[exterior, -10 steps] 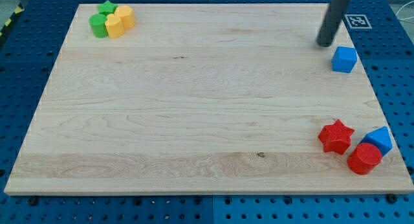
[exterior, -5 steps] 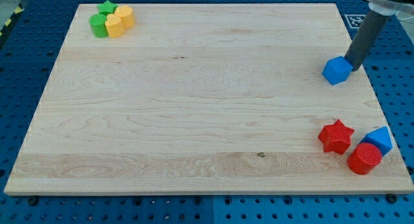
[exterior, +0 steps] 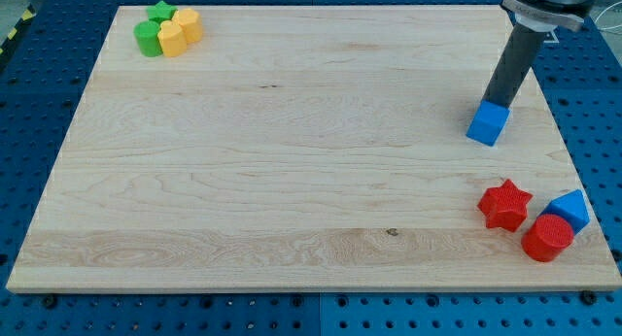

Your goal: Push blue cube to red star

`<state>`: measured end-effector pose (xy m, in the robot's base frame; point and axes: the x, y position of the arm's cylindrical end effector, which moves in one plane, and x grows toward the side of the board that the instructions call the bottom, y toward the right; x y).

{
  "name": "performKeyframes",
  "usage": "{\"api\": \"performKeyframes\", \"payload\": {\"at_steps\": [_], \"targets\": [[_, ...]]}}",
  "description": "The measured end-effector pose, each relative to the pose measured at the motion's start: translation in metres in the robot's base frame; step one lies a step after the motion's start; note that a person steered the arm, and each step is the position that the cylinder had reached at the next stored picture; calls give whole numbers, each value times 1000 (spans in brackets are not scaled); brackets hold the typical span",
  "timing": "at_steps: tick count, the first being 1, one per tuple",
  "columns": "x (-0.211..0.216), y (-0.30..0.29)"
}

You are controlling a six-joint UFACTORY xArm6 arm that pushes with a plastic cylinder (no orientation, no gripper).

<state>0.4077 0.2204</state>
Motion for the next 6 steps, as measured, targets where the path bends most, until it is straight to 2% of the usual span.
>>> {"api": "performKeyframes", "payload": {"at_steps": [2,6], "targets": [[3,-35],[69,-35]]}}
